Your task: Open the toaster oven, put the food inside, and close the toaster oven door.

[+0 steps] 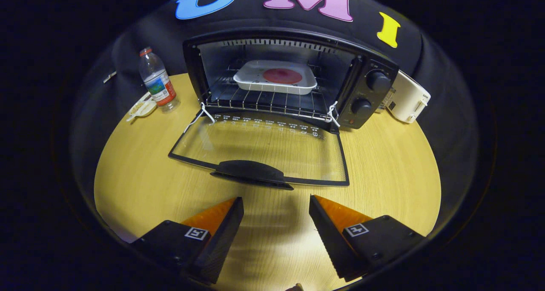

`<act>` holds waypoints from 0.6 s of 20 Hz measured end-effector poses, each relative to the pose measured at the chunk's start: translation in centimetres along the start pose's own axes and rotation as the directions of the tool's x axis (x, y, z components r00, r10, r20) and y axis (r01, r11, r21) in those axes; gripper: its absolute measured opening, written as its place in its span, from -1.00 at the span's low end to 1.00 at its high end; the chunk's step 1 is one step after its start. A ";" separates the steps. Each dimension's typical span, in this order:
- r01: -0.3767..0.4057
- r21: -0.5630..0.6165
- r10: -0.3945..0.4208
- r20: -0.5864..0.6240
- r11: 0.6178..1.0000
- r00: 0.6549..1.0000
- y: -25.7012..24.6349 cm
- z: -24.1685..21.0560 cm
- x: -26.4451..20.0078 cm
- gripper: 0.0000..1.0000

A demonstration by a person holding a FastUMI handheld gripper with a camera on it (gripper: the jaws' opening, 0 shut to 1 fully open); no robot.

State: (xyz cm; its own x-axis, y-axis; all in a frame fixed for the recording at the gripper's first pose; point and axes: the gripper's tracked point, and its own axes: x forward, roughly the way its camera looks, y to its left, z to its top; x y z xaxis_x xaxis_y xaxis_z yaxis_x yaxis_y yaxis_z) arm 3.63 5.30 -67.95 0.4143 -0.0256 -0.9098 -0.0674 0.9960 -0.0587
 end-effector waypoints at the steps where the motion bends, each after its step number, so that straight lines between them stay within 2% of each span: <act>1: -0.006 0.019 0.006 -0.005 1.000 1.000 0.3 0.1 0.5 1.00; 5: 0.014 0.020 -0.013 -0.025 1.000 1.000 0.0 0.2 2.1 1.00; 12: -0.035 0.017 0.035 0.007 0.999 0.999 0.3 1.5 1.6 1.00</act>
State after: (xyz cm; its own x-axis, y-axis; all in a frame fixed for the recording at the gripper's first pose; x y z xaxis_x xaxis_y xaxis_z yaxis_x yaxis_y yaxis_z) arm 5.61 5.69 -68.78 0.4184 0.0100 -0.9082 -0.0669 0.9976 -0.0198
